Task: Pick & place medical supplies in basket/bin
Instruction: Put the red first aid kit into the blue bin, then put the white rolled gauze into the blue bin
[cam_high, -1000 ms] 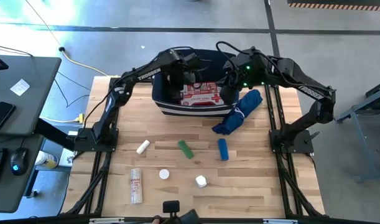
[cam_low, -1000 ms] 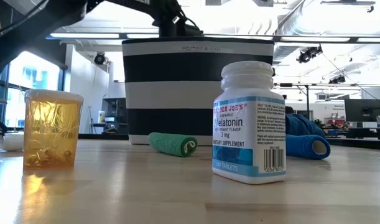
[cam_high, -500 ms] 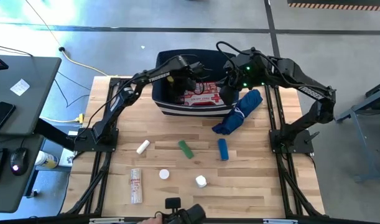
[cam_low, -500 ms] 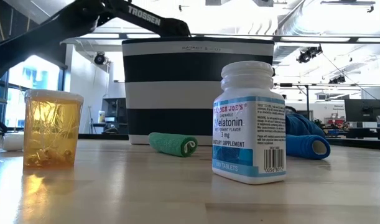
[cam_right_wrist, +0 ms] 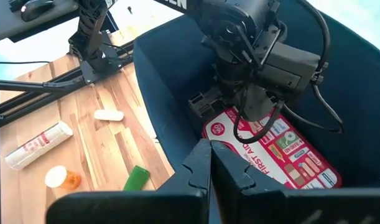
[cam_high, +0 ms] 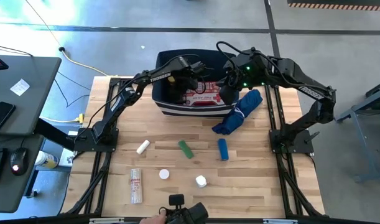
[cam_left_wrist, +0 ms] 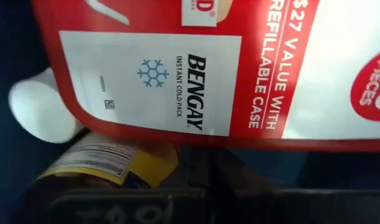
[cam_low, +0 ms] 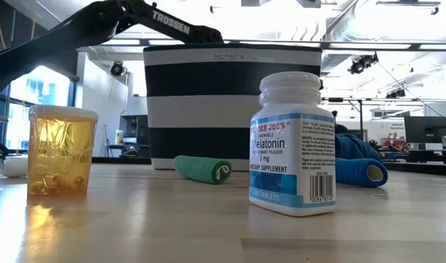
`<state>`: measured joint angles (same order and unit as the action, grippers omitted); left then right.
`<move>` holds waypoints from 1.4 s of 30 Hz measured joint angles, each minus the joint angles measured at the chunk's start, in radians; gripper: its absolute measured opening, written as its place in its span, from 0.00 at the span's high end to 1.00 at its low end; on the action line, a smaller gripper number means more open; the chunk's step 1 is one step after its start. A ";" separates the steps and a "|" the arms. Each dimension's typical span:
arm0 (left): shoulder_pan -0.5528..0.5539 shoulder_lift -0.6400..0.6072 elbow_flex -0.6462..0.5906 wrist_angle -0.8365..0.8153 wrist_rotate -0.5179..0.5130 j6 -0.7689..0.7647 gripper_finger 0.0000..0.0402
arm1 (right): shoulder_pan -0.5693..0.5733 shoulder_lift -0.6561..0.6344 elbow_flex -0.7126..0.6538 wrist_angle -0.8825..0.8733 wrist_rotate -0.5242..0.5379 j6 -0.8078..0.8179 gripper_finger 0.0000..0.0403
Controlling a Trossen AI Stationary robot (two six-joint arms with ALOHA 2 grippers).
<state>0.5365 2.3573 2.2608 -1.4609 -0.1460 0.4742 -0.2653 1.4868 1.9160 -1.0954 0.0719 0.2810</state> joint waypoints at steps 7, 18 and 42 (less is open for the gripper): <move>-0.007 0.000 0.000 0.029 -0.059 -0.008 0.90 | 0.000 0.000 0.000 0.000 0.002 -0.001 1.00; -0.008 0.000 0.048 -0.047 -0.124 -0.111 0.77 | 0.000 0.000 0.000 0.000 0.030 -0.002 0.98; -0.099 -0.245 0.095 -0.019 -0.174 -0.401 0.59 | 0.075 -0.076 -0.001 -0.188 0.128 0.064 0.95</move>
<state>0.4379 2.1127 2.3557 -1.4795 -0.3198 0.0737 -0.1907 1.4111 1.9148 -1.2837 0.2000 0.3450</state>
